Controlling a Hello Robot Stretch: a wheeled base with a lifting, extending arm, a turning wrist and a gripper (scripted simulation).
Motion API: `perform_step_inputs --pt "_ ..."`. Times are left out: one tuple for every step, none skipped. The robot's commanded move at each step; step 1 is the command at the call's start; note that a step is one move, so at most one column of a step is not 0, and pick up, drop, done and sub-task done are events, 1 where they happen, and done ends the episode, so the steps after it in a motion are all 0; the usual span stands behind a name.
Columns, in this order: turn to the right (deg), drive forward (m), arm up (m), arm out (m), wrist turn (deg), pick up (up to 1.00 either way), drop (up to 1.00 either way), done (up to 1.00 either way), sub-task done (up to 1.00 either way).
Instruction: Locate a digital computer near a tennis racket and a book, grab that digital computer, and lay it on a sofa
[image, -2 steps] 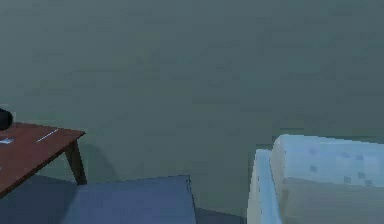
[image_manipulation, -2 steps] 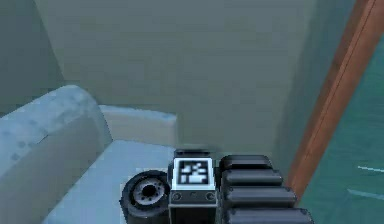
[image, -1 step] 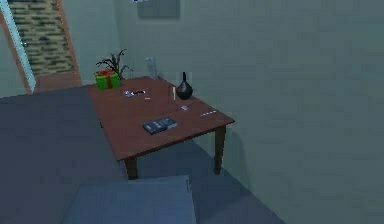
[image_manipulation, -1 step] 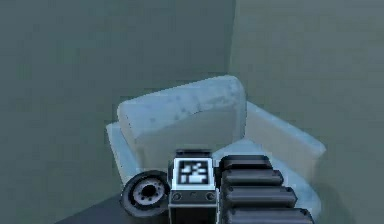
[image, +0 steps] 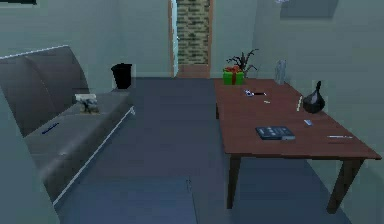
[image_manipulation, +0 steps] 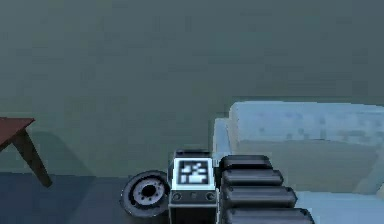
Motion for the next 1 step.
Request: perform_step_inputs --pt "-3.0 0.0 0.0 0.0 0.0 0.0 0.0 0.0 0.0"
